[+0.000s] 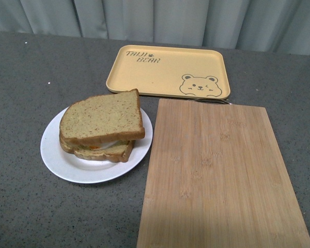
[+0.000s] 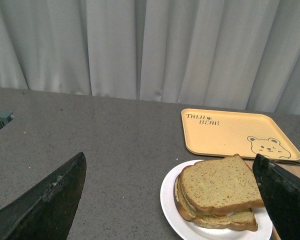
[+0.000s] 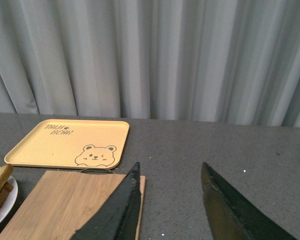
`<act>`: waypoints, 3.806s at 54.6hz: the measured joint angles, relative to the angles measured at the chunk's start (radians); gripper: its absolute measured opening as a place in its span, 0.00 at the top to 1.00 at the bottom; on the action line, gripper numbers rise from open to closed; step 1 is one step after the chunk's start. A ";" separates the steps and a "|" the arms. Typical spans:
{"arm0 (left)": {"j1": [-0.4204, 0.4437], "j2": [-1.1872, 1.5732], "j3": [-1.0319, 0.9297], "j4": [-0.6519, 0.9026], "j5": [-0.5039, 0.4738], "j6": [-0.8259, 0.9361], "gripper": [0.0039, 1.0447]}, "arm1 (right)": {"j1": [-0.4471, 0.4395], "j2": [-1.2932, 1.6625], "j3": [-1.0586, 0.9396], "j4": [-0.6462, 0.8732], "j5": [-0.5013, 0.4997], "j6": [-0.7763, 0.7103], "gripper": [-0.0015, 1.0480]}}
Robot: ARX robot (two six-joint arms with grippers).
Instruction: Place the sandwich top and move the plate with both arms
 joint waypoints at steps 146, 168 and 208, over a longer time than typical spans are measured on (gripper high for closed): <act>-0.067 1.806 0.456 0.904 0.479 -1.324 0.97 | 0.000 0.000 0.000 0.000 0.000 0.000 0.09; -0.172 1.996 0.803 0.755 0.426 -1.332 0.97 | 0.000 0.000 0.000 0.000 0.000 0.000 0.09; -0.274 2.377 1.373 0.541 0.396 -1.283 0.97 | 0.000 0.000 0.000 0.000 0.000 0.000 0.09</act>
